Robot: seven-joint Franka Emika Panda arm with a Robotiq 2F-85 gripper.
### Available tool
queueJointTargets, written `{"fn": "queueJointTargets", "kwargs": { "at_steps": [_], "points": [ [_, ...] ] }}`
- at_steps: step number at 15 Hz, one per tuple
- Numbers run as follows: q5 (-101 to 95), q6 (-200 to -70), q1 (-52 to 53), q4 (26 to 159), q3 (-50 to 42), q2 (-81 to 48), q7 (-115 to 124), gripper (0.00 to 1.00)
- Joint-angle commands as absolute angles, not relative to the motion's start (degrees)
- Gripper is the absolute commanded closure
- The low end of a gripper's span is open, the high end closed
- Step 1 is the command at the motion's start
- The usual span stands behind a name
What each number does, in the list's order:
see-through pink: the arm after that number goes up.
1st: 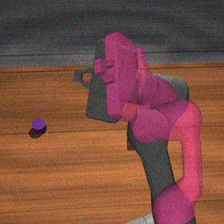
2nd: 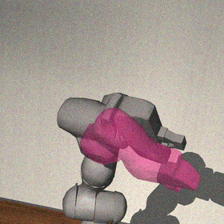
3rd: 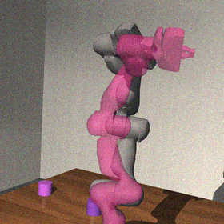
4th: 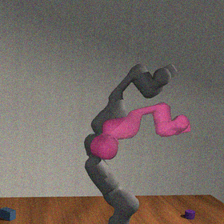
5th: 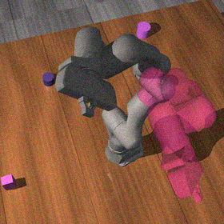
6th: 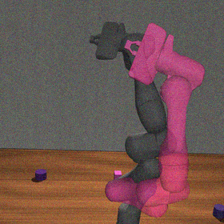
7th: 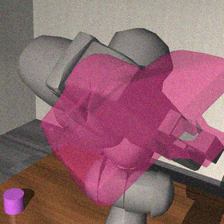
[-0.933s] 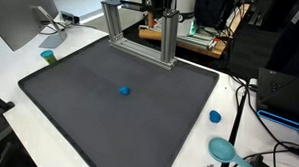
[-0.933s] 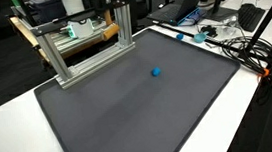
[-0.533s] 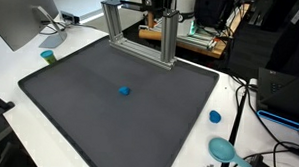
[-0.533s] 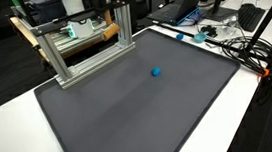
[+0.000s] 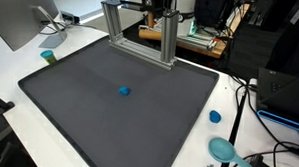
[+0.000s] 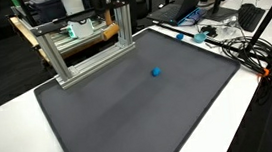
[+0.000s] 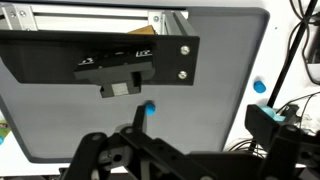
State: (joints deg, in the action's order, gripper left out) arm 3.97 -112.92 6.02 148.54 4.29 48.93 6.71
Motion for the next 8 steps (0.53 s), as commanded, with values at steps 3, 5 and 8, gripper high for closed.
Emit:
{"fn": "queueJointTargets", "kwargs": {
  "at_steps": [3, 5, 8],
  "points": [
    [-2.8, -112.8, 3.78, 155.8, 0.29, 52.38, -6.77, 0.0],
    [0.01, -112.73, 4.33, 153.99, 0.28, 50.71, -4.12, 0.0],
    [0.04, -112.73, 4.37, 153.81, 0.41, 50.62, -4.07, 0.0]
  ]
}}
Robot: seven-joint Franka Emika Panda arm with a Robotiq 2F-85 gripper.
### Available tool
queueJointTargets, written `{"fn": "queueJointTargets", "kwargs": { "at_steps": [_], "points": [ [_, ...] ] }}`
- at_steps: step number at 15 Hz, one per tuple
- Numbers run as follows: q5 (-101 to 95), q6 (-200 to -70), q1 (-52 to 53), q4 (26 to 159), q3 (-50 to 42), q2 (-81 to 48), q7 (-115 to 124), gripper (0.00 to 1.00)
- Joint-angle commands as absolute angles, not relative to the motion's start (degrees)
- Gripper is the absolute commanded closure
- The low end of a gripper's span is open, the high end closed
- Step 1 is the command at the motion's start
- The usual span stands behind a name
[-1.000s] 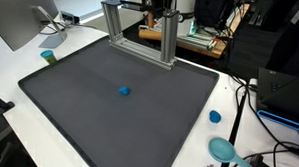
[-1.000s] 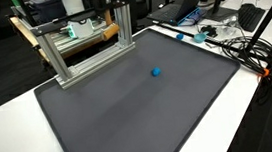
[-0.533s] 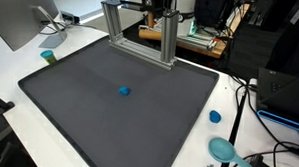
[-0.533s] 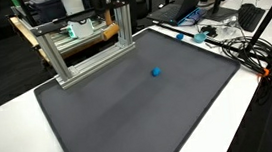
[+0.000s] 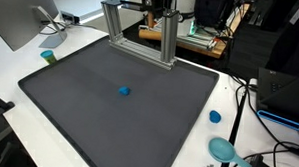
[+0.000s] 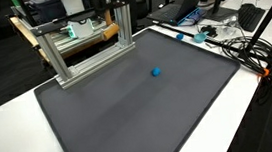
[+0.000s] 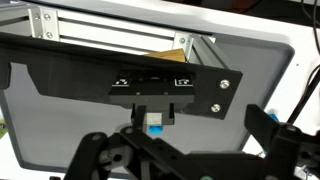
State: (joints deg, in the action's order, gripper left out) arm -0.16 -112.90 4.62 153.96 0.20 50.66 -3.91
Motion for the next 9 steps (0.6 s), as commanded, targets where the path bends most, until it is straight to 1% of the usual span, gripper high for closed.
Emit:
{"fn": "queueJointTargets", "kwargs": {
  "at_steps": [1, 4, 6, 9],
  "points": [
    [-1.32, -112.69, 4.27, 153.73, 1.14, 49.97, -4.58, 0.0],
    [-6.55, -110.74, 3.76, 153.14, 2.39, 47.19, -6.61, 0.0],
    [-5.73, -113.31, 5.03, 152.3, 1.29, 44.81, -7.86, 0.0],
    [1.64, -117.78, 7.1, 150.64, -3.39, 43.43, -10.07, 0.0]
  ]
}}
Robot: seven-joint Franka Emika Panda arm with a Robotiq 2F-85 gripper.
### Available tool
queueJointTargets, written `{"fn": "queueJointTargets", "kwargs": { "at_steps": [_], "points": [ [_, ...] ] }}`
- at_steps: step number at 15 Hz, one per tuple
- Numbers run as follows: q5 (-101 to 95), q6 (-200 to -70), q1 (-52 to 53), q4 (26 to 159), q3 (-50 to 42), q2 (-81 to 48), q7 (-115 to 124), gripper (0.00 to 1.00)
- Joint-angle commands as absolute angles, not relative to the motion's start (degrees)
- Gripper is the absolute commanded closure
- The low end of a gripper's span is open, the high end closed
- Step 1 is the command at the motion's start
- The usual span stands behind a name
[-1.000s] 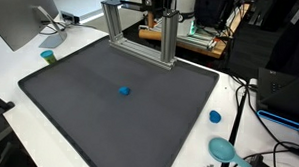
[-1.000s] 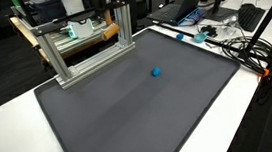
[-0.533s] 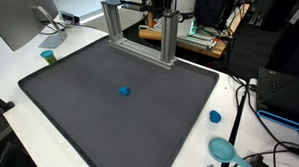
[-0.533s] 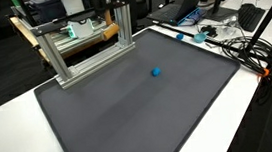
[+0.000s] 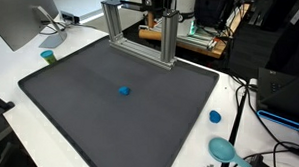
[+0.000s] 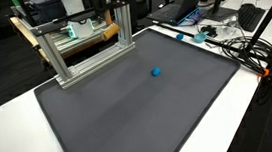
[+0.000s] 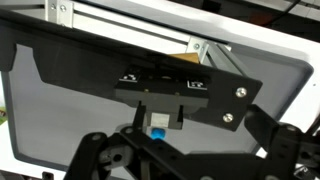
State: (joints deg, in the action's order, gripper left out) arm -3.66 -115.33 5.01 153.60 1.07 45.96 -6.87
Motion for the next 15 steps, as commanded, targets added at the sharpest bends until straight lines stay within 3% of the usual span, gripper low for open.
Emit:
{"fn": "queueJointTargets", "kwargs": {
  "at_steps": [1, 2, 15],
  "points": [
    [3.54, -117.91, 7.21, 149.86, -4.76, 43.53, -10.95, 0.0],
    [0.29, -117.43, 5.58, 152.15, -1.17, 44.6, -8.56, 0.0],
    [-4.12, -125.25, 1.41, 152.99, -0.88, 41.12, -7.41, 0.0]
  ]
}}
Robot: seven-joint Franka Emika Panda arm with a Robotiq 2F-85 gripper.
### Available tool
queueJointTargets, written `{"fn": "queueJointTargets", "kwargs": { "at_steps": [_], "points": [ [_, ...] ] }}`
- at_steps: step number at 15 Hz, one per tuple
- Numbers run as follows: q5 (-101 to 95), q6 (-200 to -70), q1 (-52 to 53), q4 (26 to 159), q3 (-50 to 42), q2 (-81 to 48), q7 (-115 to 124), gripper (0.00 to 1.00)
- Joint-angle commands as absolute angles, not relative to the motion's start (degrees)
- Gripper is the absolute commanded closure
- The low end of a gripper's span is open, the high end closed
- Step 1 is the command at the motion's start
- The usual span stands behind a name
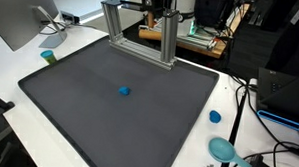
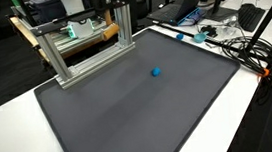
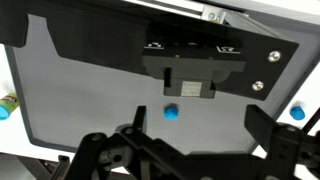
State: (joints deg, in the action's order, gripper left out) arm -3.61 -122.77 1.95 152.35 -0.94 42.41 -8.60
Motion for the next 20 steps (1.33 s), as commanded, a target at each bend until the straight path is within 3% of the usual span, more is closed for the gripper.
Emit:
{"fn": "queueJointTargets", "kwargs": {
  "at_steps": [1, 15, 16, 18, 20],
  "points": [
    [-4.07, -126.08, 1.22, 153.25, -0.81, 40.59, -7.08, 0.0],
    [-3.94, -127.05, 1.12, 158.35, -1.31, 42.31, -7.92, 0.0],
    [-4.12, -126.97, 1.04, 158.61, -1.23, 42.61, -7.84, 0.05],
    [-4.31, -126.12, 0.83, 157.27, -0.95, 41.9, -7.37, 0.29],
    [-4.6, -126.03, 0.62, 157.21, -0.5, 42.22, -6.78, 0.37]
  ]
}}
